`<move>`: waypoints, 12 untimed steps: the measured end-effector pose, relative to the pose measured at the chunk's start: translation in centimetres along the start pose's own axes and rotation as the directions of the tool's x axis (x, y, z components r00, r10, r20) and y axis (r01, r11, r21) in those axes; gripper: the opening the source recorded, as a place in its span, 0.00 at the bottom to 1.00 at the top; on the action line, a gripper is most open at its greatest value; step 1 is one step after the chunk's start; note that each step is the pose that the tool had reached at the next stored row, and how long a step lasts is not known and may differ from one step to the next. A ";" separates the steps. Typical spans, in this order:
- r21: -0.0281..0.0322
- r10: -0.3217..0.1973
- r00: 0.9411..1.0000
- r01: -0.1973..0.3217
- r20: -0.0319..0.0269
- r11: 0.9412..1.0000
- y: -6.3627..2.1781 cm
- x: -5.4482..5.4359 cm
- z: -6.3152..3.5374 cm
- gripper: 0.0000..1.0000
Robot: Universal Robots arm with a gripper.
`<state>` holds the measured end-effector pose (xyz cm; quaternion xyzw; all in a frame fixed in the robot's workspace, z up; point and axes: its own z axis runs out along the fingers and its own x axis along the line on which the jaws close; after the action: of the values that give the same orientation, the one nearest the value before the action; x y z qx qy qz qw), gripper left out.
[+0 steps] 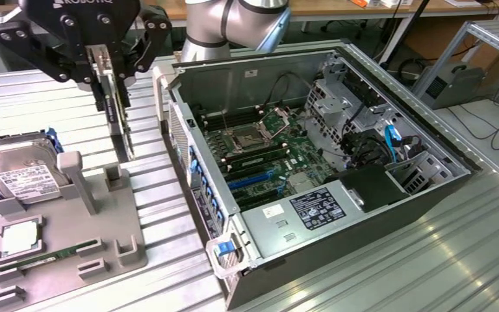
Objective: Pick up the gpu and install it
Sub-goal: 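Pick up the gpu and move the gpu toward the slot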
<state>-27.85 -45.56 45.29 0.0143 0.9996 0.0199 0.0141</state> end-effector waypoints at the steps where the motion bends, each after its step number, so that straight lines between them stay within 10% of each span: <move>1: 0.000 0.000 1.000 0.000 0.000 1.000 0.02 -0.5 0.00 0.27; 12: 0.000 0.000 1.000 0.000 0.000 1.000 0.29 -7.1 0.21 0.27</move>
<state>-20.79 -45.47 45.29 0.0143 0.9996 0.0199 0.0141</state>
